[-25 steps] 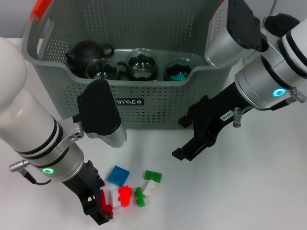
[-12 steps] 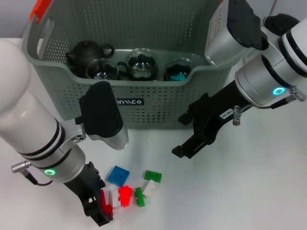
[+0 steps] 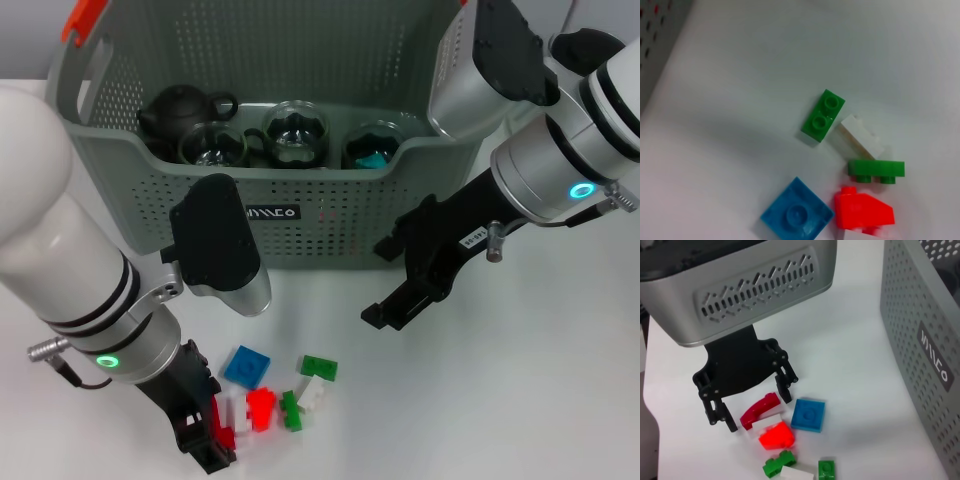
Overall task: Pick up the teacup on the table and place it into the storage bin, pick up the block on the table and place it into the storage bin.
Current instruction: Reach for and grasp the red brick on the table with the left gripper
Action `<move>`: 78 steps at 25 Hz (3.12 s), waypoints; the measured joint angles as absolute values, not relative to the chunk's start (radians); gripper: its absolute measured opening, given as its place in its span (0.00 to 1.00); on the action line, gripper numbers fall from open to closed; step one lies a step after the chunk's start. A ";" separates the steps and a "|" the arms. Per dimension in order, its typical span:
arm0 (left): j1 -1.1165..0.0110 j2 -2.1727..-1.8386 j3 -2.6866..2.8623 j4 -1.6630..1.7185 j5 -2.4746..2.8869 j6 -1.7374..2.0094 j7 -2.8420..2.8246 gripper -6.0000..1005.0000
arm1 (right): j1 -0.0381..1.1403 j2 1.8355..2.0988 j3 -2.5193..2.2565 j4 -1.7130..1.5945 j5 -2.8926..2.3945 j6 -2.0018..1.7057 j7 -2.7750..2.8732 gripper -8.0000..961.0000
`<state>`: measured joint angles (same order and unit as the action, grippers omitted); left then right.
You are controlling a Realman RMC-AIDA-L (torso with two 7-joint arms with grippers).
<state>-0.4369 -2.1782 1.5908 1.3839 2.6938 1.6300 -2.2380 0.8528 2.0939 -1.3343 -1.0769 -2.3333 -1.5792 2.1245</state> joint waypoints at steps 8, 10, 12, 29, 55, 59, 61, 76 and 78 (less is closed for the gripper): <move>-0.443 -2.178 1.592 1.379 2.694 1.627 -2.238 0.82 | 0.854 2.095 -1.333 -1.077 -2.338 -1.578 2.124 0.98; -0.444 -2.178 1.593 1.378 2.694 1.623 -2.239 0.82 | 0.855 2.095 -1.332 -1.077 -2.338 -1.578 2.125 0.98; -0.445 -2.178 1.594 1.377 2.694 1.620 -2.240 0.82 | 0.856 2.095 -1.332 -1.077 -2.338 -1.577 2.125 0.98; -0.451 -2.178 1.603 1.370 2.687 1.617 -2.248 0.82 | 0.867 2.092 -1.335 -1.052 -2.338 -1.570 2.117 0.98; -0.458 -2.178 1.603 1.371 2.693 1.618 -2.249 0.82 | 0.879 2.097 -1.348 -1.040 -2.338 -1.588 2.112 0.98; -0.460 -2.178 1.603 1.370 2.694 1.624 -2.249 0.82 | 0.879 2.096 -1.348 -1.040 -2.338 -1.586 2.112 0.98; -0.460 -2.178 1.602 1.371 2.694 1.626 -2.249 0.82 | 0.879 2.095 -1.348 -1.040 -2.338 -1.585 2.112 0.98; -0.460 -2.178 1.602 1.368 2.696 1.621 -2.249 0.72 | 0.879 2.095 -1.348 -1.032 -2.338 -1.580 2.112 0.98; -0.460 -2.178 1.598 1.367 2.697 1.627 -2.247 0.70 | 0.880 2.095 -1.348 -1.032 -2.338 -1.580 2.112 0.98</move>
